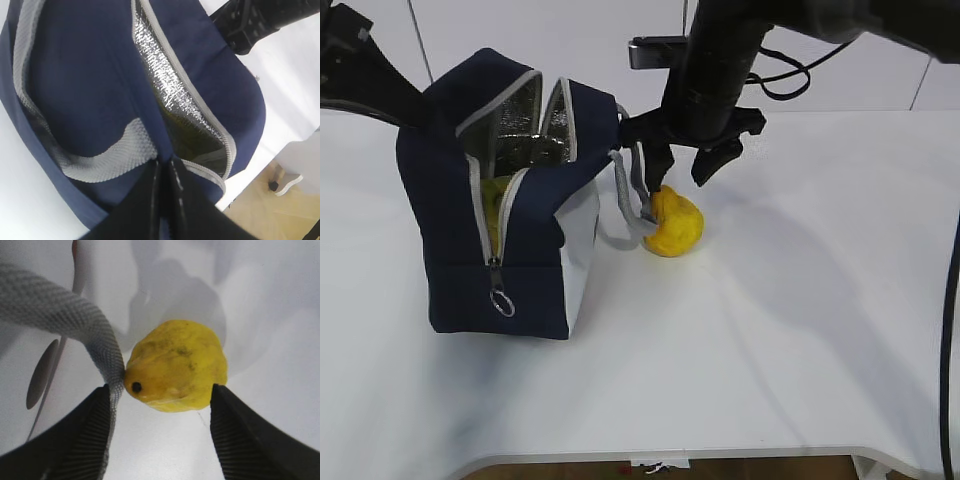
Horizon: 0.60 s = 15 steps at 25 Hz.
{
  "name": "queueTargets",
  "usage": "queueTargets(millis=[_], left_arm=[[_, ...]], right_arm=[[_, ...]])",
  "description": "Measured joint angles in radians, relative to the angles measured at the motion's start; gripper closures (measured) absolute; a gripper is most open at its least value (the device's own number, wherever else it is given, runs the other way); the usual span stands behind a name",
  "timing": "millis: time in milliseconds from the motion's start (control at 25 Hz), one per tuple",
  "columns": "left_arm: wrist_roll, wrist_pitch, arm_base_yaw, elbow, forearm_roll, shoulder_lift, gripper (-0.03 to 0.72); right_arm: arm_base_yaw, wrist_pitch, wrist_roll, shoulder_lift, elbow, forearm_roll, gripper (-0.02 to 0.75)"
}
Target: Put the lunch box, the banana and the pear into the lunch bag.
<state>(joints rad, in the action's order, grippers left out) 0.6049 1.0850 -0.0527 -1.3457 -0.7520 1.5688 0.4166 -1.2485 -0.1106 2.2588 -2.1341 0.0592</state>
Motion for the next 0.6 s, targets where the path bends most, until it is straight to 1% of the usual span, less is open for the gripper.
queueTargets(millis=[160, 600], left_arm=[[0.0, 0.0, 0.0, 0.0, 0.002, -0.002, 0.694], [0.0, 0.0, 0.0, 0.0, 0.002, -0.002, 0.694]], right_arm=[[0.0, 0.0, 0.0, 0.018, 0.0, 0.019, 0.262], [0.0, 0.001, 0.0, 0.044, 0.0, 0.009, 0.262]])
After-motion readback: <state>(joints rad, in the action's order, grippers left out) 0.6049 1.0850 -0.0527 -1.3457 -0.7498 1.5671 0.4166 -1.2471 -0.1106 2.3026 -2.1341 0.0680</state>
